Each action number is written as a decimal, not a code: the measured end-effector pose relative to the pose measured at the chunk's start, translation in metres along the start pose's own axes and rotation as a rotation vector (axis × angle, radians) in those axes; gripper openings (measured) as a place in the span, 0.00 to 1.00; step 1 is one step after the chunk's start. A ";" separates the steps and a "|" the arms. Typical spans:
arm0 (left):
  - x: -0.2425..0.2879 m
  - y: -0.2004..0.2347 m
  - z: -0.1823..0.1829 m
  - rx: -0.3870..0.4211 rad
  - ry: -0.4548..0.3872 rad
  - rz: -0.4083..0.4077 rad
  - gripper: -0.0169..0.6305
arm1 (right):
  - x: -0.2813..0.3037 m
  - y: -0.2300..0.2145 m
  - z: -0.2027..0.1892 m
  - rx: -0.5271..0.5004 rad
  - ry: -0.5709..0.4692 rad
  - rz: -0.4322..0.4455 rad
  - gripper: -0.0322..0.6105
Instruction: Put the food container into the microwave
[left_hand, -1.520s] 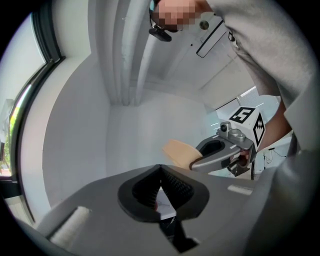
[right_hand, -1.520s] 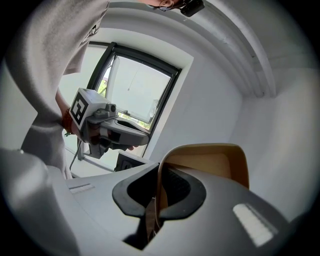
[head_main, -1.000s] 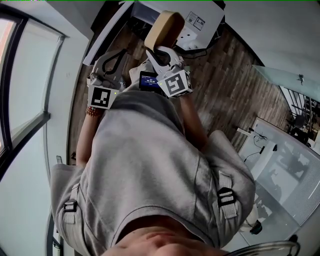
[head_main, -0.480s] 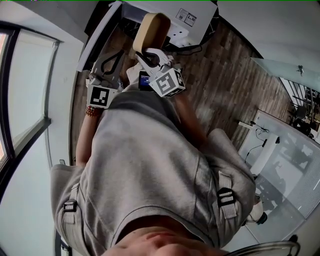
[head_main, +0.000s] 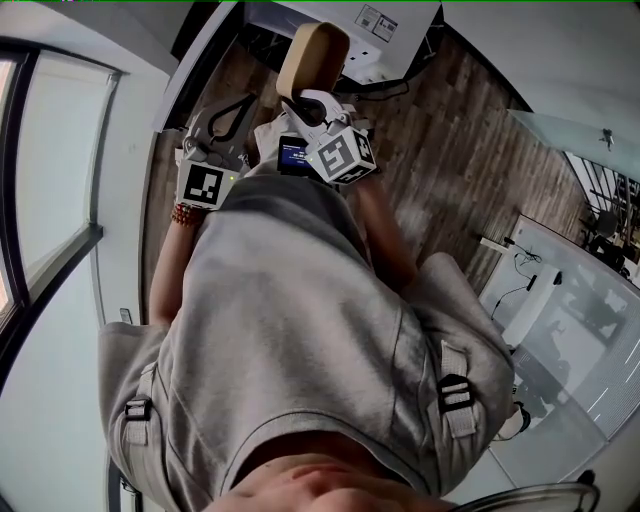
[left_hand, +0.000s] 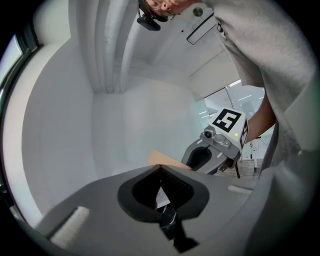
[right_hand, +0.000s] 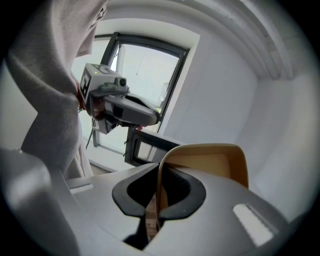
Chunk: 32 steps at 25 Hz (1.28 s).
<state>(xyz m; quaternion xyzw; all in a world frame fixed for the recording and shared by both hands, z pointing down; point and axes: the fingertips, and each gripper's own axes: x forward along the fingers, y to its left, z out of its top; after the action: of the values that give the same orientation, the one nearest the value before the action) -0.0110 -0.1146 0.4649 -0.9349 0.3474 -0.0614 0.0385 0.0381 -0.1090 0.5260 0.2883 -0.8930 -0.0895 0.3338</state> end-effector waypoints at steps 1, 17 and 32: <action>0.000 0.000 -0.001 0.000 0.002 0.002 0.02 | 0.002 0.003 -0.007 -0.027 0.024 0.008 0.10; -0.009 0.016 -0.008 0.030 0.018 0.022 0.02 | 0.065 0.031 -0.066 -0.018 0.147 0.166 0.10; -0.027 0.036 -0.022 0.048 0.028 0.056 0.02 | 0.105 0.047 -0.095 -0.051 0.240 0.240 0.10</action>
<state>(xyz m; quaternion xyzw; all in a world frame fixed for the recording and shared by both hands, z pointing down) -0.0576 -0.1250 0.4802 -0.9227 0.3724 -0.0818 0.0578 0.0140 -0.1275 0.6720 0.1797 -0.8723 -0.0364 0.4534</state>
